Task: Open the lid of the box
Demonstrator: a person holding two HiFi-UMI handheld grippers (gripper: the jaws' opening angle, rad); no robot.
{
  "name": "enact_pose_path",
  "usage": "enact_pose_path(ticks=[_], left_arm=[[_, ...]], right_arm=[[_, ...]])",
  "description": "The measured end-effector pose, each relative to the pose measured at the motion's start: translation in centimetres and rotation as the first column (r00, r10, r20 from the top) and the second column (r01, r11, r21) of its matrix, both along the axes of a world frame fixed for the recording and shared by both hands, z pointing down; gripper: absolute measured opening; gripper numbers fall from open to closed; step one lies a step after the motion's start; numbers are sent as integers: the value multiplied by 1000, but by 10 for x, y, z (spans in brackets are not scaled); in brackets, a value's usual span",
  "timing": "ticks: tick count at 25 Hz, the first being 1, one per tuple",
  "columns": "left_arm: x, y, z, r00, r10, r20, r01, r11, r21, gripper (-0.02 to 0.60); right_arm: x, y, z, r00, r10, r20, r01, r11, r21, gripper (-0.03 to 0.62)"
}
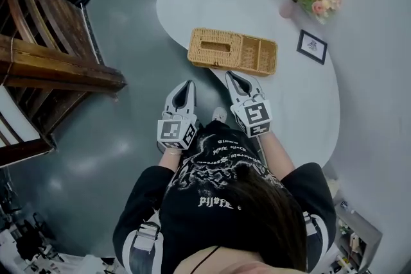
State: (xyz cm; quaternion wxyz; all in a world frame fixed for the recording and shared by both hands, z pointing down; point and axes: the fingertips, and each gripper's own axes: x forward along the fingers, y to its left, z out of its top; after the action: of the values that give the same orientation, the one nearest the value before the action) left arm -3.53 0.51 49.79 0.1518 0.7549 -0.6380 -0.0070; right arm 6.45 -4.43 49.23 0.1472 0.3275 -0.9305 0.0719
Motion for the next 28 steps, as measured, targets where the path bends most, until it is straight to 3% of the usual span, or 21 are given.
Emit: enact_pose_path(ticks=[9,18,25,28], left_arm=[[-7,-11,5,999,-39,6,39,999,-25,23],[-30,-47,11,1000,-22,8,22,999,-36,23],[-50,-78,12,1000,15,-3,-15,999,-44,23],[-56,-90,12,1000,24,-8,-24,999,-38,23]], right_arm=[[-11,-9,3,998,-64,-13,64,998,-28,50],[-33,-25,17,989,-120,-80,114,991,-75,81],[-51,-36,29,939,-241,-243,223,970,-102,109],[-57,-34,38,896,-303,-324,281,953,-113,120]])
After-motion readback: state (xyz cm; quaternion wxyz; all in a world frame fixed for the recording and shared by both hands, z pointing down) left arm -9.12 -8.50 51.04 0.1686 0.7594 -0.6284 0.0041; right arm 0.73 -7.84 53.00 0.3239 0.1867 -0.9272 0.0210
